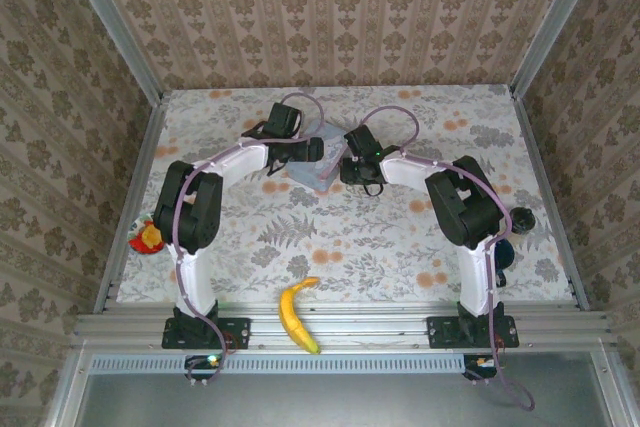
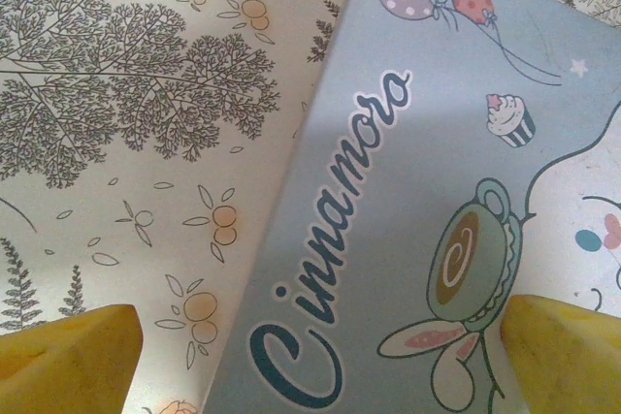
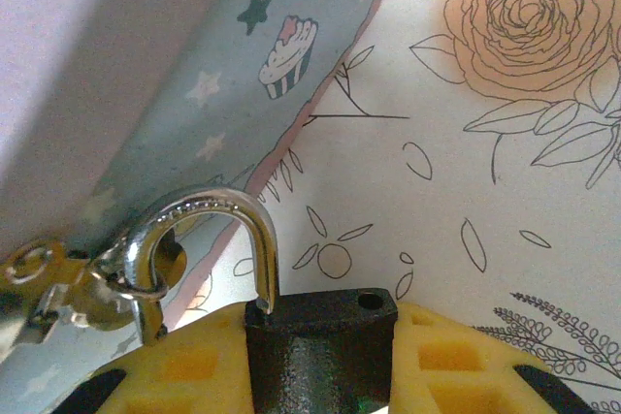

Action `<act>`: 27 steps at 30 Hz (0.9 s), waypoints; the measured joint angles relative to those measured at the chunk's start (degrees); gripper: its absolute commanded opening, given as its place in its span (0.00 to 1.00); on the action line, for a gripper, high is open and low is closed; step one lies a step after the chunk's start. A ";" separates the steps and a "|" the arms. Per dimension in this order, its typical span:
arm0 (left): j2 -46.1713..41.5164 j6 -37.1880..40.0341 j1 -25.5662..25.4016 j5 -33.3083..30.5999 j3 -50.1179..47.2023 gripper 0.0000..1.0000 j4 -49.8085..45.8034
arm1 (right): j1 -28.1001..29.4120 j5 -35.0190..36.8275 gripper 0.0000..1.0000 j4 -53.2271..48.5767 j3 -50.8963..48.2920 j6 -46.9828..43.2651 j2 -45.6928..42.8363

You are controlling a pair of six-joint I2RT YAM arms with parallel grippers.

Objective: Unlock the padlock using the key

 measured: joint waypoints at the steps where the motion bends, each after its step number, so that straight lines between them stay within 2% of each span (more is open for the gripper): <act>1: 0.00 -0.04 -0.02 0.13 -0.11 0.95 0.26 | -0.11 -0.33 0.01 0.33 0.00 0.63 0.00; 14: -0.22 -0.22 -0.48 1.51 -1.66 0.95 2.89 | -1.60 -4.02 0.00 3.50 0.07 7.93 0.87; 21: -0.24 -0.79 -0.57 2.08 -2.10 0.85 3.96 | -2.12 -4.81 0.00 7.98 -1.53 11.74 0.96; 27: -0.31 -0.76 -0.61 2.73 -2.14 0.79 4.07 | -3.19 -5.44 0.00 17.44 -9.16 16.00 -1.95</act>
